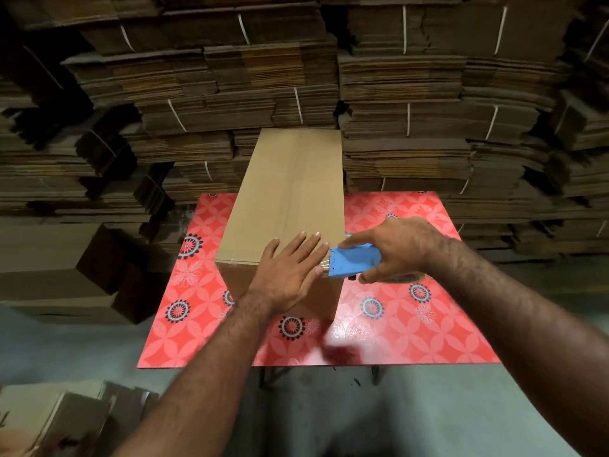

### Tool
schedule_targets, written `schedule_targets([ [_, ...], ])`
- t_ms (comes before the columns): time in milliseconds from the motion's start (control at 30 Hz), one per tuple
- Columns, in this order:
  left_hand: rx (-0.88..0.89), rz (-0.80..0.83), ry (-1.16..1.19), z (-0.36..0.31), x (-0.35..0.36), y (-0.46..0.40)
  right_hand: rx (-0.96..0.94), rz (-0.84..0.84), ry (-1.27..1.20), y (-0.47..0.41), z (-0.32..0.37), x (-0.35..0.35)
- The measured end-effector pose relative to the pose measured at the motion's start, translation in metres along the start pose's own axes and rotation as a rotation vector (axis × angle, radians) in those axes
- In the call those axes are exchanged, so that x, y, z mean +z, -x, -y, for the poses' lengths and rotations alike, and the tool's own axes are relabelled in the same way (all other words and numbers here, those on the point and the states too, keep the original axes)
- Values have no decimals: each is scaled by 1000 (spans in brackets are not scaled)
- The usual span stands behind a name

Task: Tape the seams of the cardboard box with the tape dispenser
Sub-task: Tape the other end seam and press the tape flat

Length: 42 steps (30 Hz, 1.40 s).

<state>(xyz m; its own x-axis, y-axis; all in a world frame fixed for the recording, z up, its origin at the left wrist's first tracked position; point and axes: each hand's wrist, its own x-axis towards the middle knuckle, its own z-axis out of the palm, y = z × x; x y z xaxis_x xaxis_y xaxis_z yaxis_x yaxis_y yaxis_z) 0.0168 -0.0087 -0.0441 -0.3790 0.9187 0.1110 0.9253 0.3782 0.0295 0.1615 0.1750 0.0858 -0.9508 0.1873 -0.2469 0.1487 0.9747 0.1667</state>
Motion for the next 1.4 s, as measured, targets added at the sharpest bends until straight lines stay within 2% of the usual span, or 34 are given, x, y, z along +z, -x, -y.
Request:
schedule_targets([
  [367,1,-24,-66,4,6,-1,23,-24,-29,23,-44,46],
  [667,-2,66,-23,0,-5,-1,42,-104,-42,20,-34,66],
  [833,102,30,120,-32,-12,-10,44,-126,-43,16,-28,69],
  [900,90,52,154,-41,-4,-18,47,-126,-40,15,-28,68],
  [1033,59,-36,72,-36,10,-19,27,-160,0,21,-32,68],
  [1167,73,-74,52,-34,10,-18,1,-182,-83,35,-46,75],
  [1400,54,-36,35,-38,5,-18,16,-160,-194,44,-54,91],
])
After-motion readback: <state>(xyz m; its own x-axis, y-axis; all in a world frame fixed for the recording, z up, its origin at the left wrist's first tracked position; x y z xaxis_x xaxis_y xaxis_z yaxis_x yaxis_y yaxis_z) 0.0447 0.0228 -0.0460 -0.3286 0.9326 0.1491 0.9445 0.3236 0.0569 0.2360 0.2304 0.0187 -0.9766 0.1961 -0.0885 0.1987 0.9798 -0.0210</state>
